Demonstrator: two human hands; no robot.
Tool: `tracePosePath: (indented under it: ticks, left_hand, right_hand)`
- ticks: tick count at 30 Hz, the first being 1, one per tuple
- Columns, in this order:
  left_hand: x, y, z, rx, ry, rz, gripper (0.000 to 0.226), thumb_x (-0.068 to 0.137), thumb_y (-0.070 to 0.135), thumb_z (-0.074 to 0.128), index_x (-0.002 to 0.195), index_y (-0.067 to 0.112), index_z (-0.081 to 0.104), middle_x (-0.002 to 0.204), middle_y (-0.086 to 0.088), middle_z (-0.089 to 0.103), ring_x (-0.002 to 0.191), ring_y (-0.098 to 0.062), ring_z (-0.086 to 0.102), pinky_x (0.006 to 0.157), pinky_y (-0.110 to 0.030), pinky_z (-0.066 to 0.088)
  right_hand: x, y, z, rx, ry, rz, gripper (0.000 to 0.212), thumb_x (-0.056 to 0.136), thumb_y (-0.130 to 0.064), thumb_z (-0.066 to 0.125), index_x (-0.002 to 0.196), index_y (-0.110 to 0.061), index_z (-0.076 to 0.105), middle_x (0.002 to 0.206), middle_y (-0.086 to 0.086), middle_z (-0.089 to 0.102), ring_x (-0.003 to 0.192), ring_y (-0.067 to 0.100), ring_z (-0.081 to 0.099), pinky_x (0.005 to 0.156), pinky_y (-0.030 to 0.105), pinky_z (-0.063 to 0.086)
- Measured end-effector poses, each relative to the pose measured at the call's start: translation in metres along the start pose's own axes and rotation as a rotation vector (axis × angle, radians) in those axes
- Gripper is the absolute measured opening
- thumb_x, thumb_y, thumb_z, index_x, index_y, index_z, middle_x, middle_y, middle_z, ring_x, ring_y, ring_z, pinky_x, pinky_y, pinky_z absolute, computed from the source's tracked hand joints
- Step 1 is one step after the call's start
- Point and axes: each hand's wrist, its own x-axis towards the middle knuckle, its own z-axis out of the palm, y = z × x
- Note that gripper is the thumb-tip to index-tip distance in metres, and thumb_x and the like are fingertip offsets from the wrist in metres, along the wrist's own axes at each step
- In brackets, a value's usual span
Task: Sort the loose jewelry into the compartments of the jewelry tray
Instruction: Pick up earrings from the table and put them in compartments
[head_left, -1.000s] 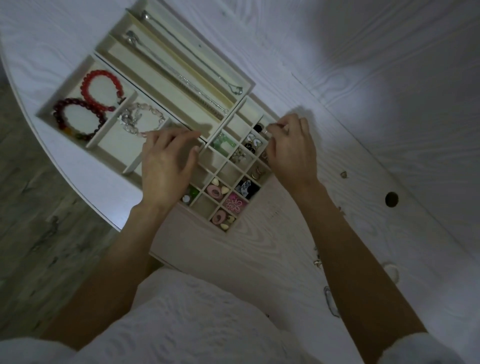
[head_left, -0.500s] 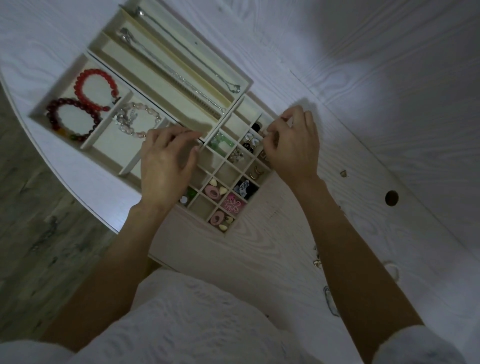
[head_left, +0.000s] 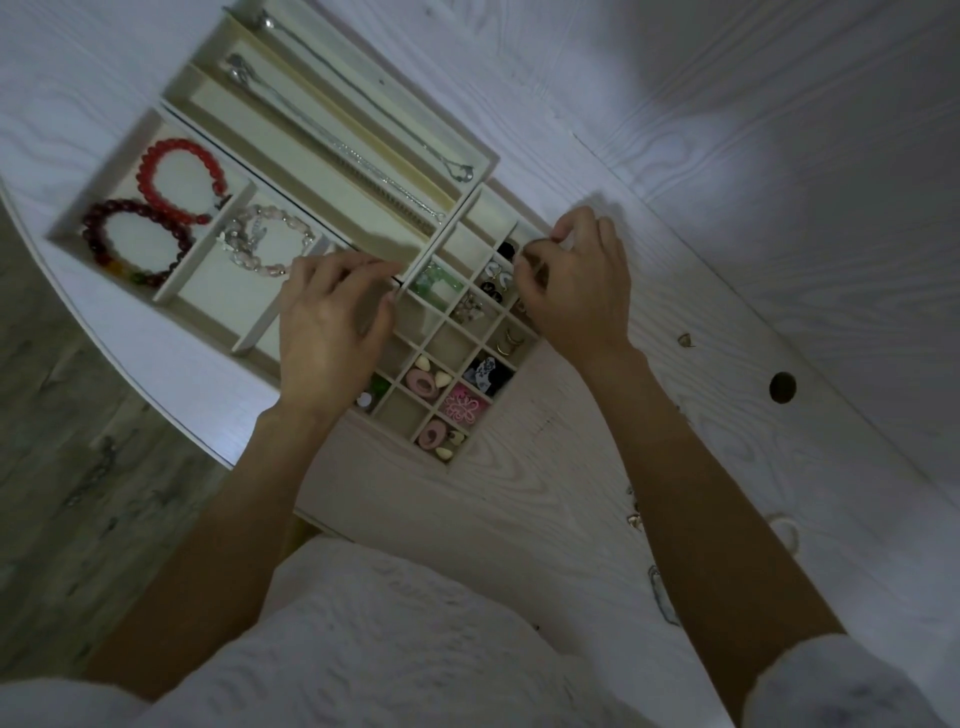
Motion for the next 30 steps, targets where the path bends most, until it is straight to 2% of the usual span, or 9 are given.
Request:
tracePosePath:
  ticks: [6, 9, 11, 14, 17, 21, 26, 30]
  left_hand:
    - [0.001, 0.001, 0.001, 0.005, -0.015, 0.005, 0.025, 0.092, 0.023, 0.061, 0.113, 0.013, 0.068, 0.108, -0.008, 0.064, 0.099, -0.032, 0.05, 0.087, -0.035, 0.036]
    - [0.002, 0.001, 0.001, 0.013, -0.011, 0.008, 0.024, 0.092, 0.023, 0.062, 0.113, 0.012, 0.068, 0.107, -0.008, 0.064, 0.099, -0.031, 0.05, 0.087, -0.032, 0.034]
    - [0.001, 0.0, 0.001, 0.021, -0.008, 0.013, 0.023, 0.092, 0.021, 0.062, 0.113, 0.012, 0.068, 0.107, -0.008, 0.064, 0.098, -0.031, 0.051, 0.087, -0.03, 0.032]
    - [0.001, -0.001, 0.002, 0.024, -0.011, 0.021, 0.023, 0.093, 0.02, 0.061, 0.113, 0.012, 0.068, 0.107, -0.008, 0.064, 0.097, -0.032, 0.051, 0.086, -0.03, 0.032]
    - [0.001, -0.002, 0.003, 0.021, -0.015, 0.021, 0.024, 0.093, 0.021, 0.06, 0.113, 0.011, 0.068, 0.107, -0.009, 0.064, 0.097, -0.032, 0.052, 0.086, -0.031, 0.033]
    - [0.001, -0.002, 0.001, 0.019, -0.007, 0.012, 0.025, 0.094, 0.023, 0.056, 0.113, 0.012, 0.068, 0.107, -0.009, 0.064, 0.096, -0.032, 0.051, 0.085, -0.029, 0.031]
    - [0.0, -0.002, 0.0, 0.009, -0.008, 0.0, 0.025, 0.094, 0.023, 0.056, 0.113, 0.012, 0.068, 0.108, -0.009, 0.064, 0.097, -0.031, 0.051, 0.086, -0.027, 0.03]
    - [0.0, -0.003, -0.001, 0.008, -0.015, -0.001, 0.024, 0.094, 0.021, 0.057, 0.113, 0.012, 0.068, 0.108, -0.008, 0.065, 0.096, -0.032, 0.053, 0.086, -0.026, 0.028]
  right_hand:
    - [0.007, -0.001, 0.002, -0.053, -0.041, 0.014, 0.016, 0.085, -0.021, 0.063, 0.084, -0.008, 0.073, 0.096, 0.009, 0.055, 0.09, 0.024, 0.049, 0.076, 0.029, 0.036]
    - [0.006, -0.001, 0.001, 0.01, 0.042, -0.004, 0.008, 0.079, -0.01, 0.063, 0.08, -0.006, 0.07, 0.091, 0.011, 0.057, 0.084, 0.025, 0.053, 0.071, 0.031, 0.042]
    - [0.002, 0.001, -0.001, 0.065, 0.095, -0.028, 0.015, 0.077, -0.006, 0.055, 0.08, -0.007, 0.069, 0.088, 0.011, 0.057, 0.081, 0.026, 0.053, 0.068, 0.028, 0.04]
    - [-0.004, 0.001, -0.001, 0.088, 0.065, -0.033, 0.022, 0.075, -0.003, 0.055, 0.085, -0.01, 0.073, 0.087, 0.01, 0.056, 0.08, 0.025, 0.05, 0.066, 0.028, 0.037]
    - [-0.005, 0.002, 0.001, 0.075, 0.007, -0.009, 0.022, 0.077, -0.007, 0.057, 0.09, -0.012, 0.074, 0.089, 0.009, 0.056, 0.081, 0.025, 0.05, 0.066, 0.028, 0.037]
    - [-0.003, 0.001, 0.001, 0.082, 0.013, 0.001, 0.022, 0.079, -0.012, 0.056, 0.09, -0.011, 0.074, 0.088, 0.009, 0.056, 0.08, 0.025, 0.05, 0.066, 0.031, 0.041]
    - [0.004, 0.002, 0.002, 0.023, -0.038, -0.007, 0.023, 0.084, -0.022, 0.054, 0.084, -0.01, 0.074, 0.086, 0.008, 0.053, 0.08, 0.022, 0.047, 0.067, 0.028, 0.035]
    - [0.009, 0.005, 0.0, 0.017, -0.085, -0.015, 0.019, 0.085, -0.026, 0.062, 0.091, -0.013, 0.075, 0.091, 0.008, 0.055, 0.085, 0.024, 0.048, 0.071, 0.027, 0.032]
